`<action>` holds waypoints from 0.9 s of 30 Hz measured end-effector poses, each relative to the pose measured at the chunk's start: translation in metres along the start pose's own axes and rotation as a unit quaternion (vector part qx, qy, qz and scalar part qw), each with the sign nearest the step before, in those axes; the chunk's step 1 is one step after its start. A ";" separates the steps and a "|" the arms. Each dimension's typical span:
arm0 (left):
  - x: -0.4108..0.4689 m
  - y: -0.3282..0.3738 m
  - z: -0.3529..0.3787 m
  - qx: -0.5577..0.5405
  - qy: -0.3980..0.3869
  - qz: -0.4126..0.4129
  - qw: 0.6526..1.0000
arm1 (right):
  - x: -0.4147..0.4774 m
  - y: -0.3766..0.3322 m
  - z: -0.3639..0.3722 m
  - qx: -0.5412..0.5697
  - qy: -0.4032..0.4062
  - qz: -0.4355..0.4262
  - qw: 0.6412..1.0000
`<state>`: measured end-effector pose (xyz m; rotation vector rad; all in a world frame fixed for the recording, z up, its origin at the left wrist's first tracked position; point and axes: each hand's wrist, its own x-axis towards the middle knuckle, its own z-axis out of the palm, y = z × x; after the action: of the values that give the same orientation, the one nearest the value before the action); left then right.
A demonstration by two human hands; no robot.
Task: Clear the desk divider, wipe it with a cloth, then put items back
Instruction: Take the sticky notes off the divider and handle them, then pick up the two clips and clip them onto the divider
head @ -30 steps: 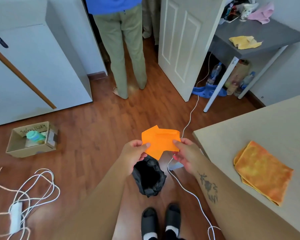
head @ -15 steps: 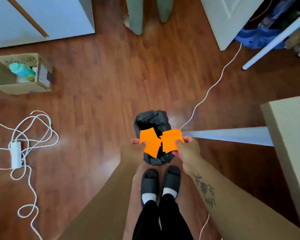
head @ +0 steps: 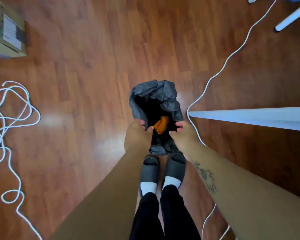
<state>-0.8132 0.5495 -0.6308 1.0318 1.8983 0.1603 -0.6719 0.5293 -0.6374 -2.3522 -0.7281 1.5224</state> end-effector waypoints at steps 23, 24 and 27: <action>-0.207 0.219 -0.168 0.376 0.068 0.509 0.771 | -0.275 -0.124 -0.225 -0.279 0.361 -0.240 0.857; -0.215 0.232 -0.161 0.382 0.065 0.529 0.755 | -0.283 -0.116 -0.239 -0.260 0.386 -0.232 0.854; -0.242 0.268 -0.136 0.389 0.046 0.594 0.703 | -0.303 -0.082 -0.277 -0.217 0.441 -0.195 0.848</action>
<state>-0.7113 0.5880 -0.2611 2.7768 1.0142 0.1258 -0.5446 0.4554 -0.2455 -2.5772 -1.2364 0.0252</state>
